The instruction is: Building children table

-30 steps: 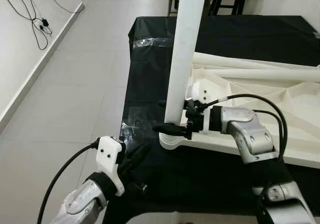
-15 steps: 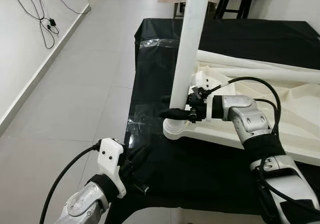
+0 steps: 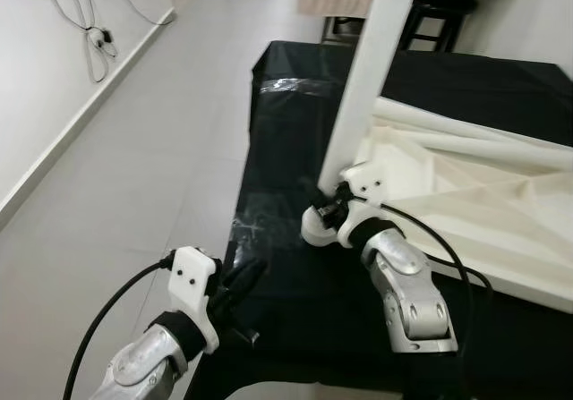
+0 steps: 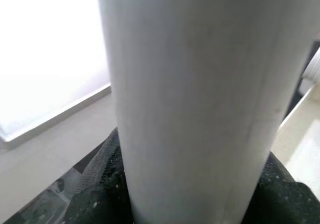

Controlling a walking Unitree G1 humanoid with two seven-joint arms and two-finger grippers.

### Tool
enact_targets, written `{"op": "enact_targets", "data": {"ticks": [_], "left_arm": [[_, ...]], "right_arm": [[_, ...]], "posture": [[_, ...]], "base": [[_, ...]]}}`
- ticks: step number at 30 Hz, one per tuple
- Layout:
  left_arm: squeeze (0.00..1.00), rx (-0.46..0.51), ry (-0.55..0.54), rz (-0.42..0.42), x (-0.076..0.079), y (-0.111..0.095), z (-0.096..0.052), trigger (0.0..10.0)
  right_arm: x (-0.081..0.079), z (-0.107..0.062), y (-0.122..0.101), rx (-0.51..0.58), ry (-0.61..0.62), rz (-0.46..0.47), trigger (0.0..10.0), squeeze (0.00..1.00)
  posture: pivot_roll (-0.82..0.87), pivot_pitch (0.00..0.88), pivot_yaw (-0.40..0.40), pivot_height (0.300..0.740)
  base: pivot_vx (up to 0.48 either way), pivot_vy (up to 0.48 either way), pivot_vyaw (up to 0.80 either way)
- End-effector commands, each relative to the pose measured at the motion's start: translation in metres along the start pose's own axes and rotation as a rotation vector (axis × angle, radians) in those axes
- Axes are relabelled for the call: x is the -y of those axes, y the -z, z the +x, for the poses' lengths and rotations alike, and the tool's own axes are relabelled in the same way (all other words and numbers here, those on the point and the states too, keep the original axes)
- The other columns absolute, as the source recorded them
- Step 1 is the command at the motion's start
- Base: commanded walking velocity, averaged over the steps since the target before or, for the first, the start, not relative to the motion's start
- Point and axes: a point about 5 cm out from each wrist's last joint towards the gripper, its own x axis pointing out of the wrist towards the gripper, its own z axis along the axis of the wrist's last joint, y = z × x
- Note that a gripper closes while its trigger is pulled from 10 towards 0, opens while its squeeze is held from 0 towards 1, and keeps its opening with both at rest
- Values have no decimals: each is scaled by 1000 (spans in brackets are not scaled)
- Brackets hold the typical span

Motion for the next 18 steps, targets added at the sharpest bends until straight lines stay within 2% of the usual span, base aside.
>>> {"op": "enact_targets", "data": {"ticks": [1, 2, 4, 7, 8, 9, 12, 14, 15, 16, 17, 18], "left_arm": [[0, -8, 4, -11, 1, 4, -2, 10000], [0, -8, 8, -15, 0, 3, -1, 10000], [0, -1, -8, -7, -3, 3, -1, 10000], [0, 8, -28, -3, -5, 2, -2, 10000], [0, 10, -31, -1, -6, 3, -2, 10000], [0, 10, -32, -1, -6, 3, -2, 10000], [0, 9, -29, -3, -6, 3, -1, 10000], [0, 6, -22, -10, -6, 4, -1, 10000], [0, 5, -20, -12, -6, 4, 0, 10000], [0, 5, -20, -12, -6, 4, 0, 10000], [0, 4, -17, -14, -5, 5, 0, 10000], [0, 4, -17, -14, -5, 5, 0, 10000]], "right_arm": [[-3, -7, 49, -225, -13, 101, 0, 0], [-2, -6, 51, -232, -6, 122, 0, 0], [-12, -7, 49, -242, -33, 71, 0, 0], [-17, -10, 50, -274, 11, 83, 0, 0], [-19, -11, 48, -264, -11, 125, 10000, 0], [-22, -12, 42, -239, -84, 160, 10000, 1000], [-19, -12, 39, -220, -141, 147, 10000, 1000], [-4, -9, 25, -160, -287, 92, 10000, 1000], [3, -7, 19, -140, -322, 69, 10000, 1000], [3, -7, 19, -140, -322, 69, 10000, 1000], [9, -6, 12, -115, -398, 42, 10000, 1000], [9, -6, 12, -115, -398, 42, 10000, 1000]], "posture": [[-16, 149, -63, 740], [-16, 149, -63, 740], [-30, 155, -62, 740], [-30, 153, -59, 740], [-30, 153, -59, 740], [-27, 152, -54, 740], [-27, 152, -54, 740], [-29, 150, -44, 740], [-29, 150, -44, 740], [-29, 150, -44, 740], [-31, 145, -40, 740], [-31, 145, -40, 740]], "base": [[0, 0, 0], [0, 0, 0], [0, 0, 0], [0, 0, 0], [0, 0, 0], [0, 0, 0], [0, 0, 0], [0, 0, 0], [0, 0, 0], [0, 0, 0], [0, 0, 0], [0, 0, 0]]}}
